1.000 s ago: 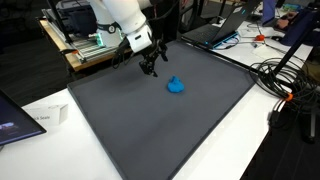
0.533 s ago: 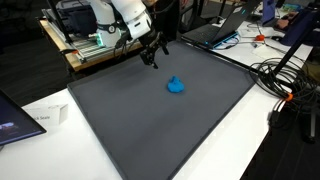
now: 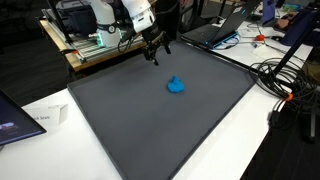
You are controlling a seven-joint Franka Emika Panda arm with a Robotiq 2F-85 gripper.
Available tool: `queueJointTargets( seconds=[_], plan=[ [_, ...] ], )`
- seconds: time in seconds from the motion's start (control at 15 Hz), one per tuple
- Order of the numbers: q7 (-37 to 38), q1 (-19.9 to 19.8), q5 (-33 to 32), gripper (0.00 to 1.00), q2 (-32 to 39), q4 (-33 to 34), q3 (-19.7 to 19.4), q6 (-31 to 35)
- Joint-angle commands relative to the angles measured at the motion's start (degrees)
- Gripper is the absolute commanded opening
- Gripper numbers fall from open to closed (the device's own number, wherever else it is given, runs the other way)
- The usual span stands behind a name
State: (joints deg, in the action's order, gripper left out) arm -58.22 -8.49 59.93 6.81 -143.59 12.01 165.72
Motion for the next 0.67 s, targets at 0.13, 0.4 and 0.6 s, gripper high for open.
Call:
queueJointTargets(
  seconds=[0.13,0.4,0.6],
  plan=[
    [-5.9,2.1,15.9,1.00,-0.8,-1.2,5.1,10.1],
    [-9.3,3.3,22.6,1.00,0.3,-0.2,8.0,15.3],
    [-9.8,4.0,24.8,1.00,1.2,0.1,9.4,18.4]
  ],
)
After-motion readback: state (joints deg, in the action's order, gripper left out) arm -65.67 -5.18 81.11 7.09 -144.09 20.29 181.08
